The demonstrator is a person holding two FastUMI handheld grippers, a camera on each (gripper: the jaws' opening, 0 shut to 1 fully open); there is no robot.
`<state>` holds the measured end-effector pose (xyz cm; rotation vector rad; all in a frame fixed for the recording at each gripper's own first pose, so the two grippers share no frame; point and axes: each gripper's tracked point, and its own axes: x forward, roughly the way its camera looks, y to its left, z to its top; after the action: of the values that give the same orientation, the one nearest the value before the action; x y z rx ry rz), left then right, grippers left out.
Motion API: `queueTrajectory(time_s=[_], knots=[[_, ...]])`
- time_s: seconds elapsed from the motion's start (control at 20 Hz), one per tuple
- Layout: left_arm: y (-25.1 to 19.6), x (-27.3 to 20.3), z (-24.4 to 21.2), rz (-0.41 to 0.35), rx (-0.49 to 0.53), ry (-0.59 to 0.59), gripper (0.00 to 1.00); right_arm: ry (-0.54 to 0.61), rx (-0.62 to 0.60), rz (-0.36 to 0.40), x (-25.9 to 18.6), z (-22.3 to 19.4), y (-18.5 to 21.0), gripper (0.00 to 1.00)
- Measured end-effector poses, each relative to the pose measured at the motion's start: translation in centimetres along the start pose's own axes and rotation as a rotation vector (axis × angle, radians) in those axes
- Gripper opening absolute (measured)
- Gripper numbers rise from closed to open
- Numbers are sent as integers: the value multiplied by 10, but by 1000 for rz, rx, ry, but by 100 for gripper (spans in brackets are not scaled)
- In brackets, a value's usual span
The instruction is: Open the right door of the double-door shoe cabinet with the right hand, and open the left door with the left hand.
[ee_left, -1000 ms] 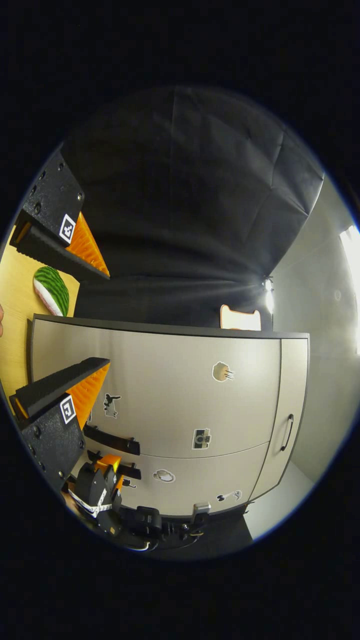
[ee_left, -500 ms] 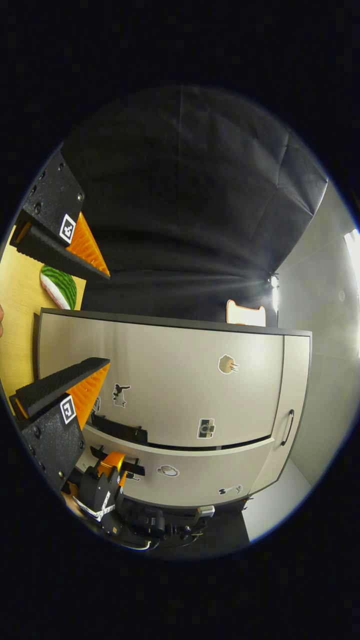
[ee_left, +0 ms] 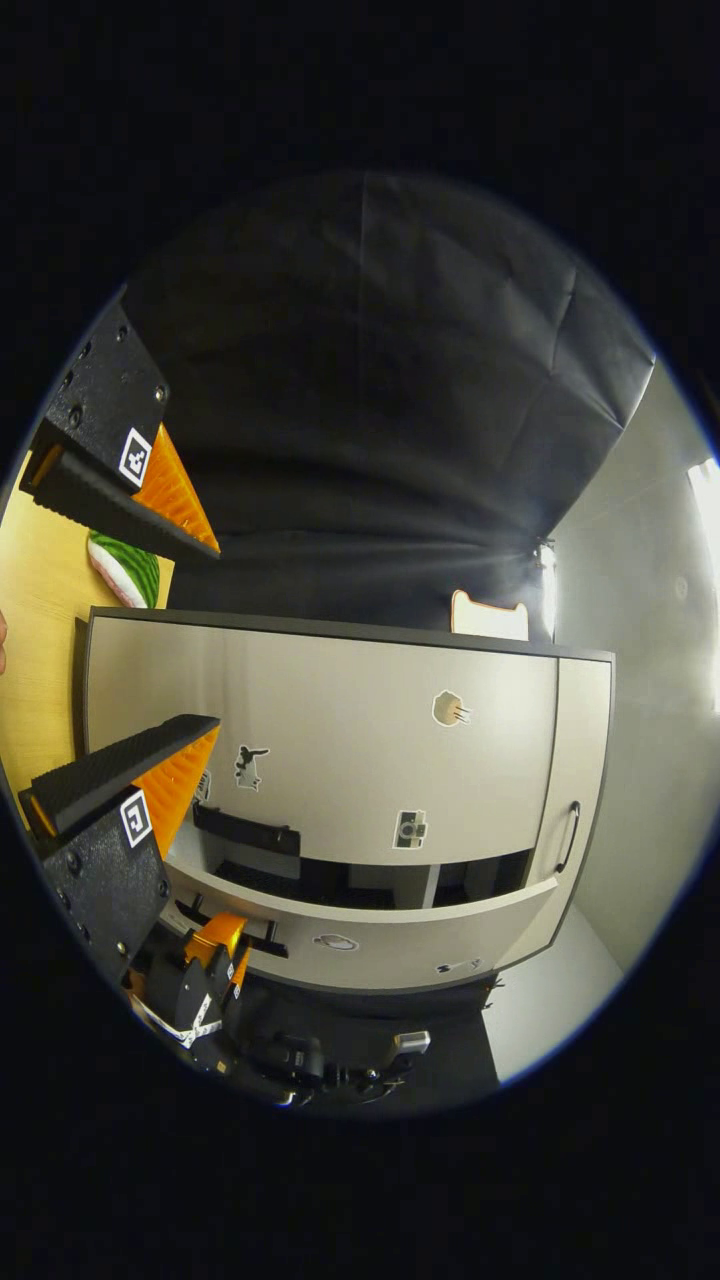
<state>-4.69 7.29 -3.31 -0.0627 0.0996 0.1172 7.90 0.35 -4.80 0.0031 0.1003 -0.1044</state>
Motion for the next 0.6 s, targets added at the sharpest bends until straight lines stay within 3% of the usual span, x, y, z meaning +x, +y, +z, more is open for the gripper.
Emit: queueTrajectory(time_s=[0.6], knots=[[-25,-10,-5,-77,-11,18,94,-20,10,-41,-8,2,-13,16]])
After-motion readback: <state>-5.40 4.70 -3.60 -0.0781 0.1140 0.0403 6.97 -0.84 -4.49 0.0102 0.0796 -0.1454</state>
